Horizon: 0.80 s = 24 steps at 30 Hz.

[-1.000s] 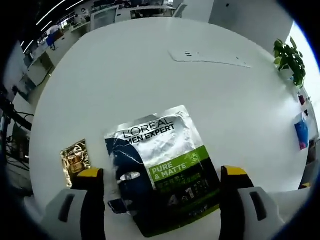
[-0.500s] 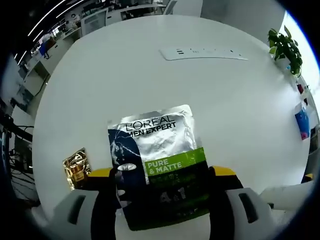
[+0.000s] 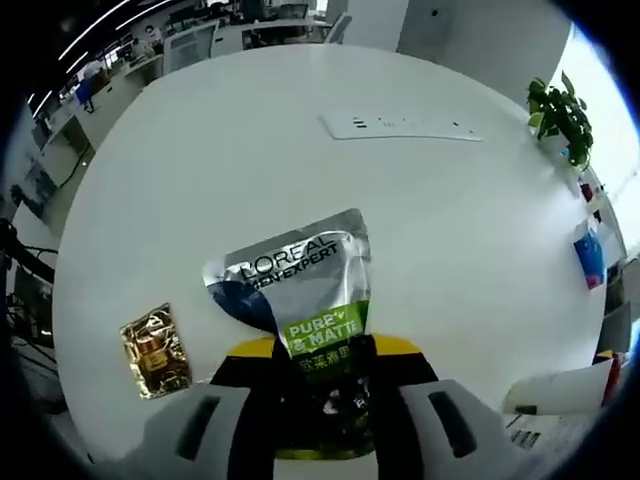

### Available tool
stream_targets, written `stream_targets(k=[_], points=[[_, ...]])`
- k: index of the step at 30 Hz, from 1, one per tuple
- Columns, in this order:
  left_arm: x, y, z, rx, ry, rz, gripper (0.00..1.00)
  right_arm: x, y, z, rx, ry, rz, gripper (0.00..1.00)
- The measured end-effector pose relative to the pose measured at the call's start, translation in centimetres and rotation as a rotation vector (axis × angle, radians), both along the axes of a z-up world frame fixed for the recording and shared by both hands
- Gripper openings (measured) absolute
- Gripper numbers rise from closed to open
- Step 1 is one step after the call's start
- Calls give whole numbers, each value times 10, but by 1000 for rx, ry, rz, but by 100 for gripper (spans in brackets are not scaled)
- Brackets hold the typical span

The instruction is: Arrange the skincare products in the storage area until every visible bottle or jar stands upright without overlapping.

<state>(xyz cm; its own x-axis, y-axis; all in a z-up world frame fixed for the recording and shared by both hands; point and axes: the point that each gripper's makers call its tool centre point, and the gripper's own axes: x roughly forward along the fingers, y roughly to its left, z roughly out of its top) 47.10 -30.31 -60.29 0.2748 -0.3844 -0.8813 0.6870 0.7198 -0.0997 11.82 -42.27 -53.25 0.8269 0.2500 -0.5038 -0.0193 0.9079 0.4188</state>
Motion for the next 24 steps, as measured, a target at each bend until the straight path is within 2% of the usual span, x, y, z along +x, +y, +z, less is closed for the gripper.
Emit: stream_targets(k=[3, 10, 17, 24], points=[[-3, -1, 1, -29, 18, 13, 20, 1, 1, 2, -5, 0, 3, 92], [-6, 7, 3, -39, 15, 1, 20, 2, -3, 6, -9, -8, 5, 92], [-6, 16, 24, -107, -9, 6, 19, 12, 10, 18, -2, -43, 38, 93], [-8, 30, 37, -133, -22, 19, 19, 22, 22, 28, -7, -67, 78, 93]])
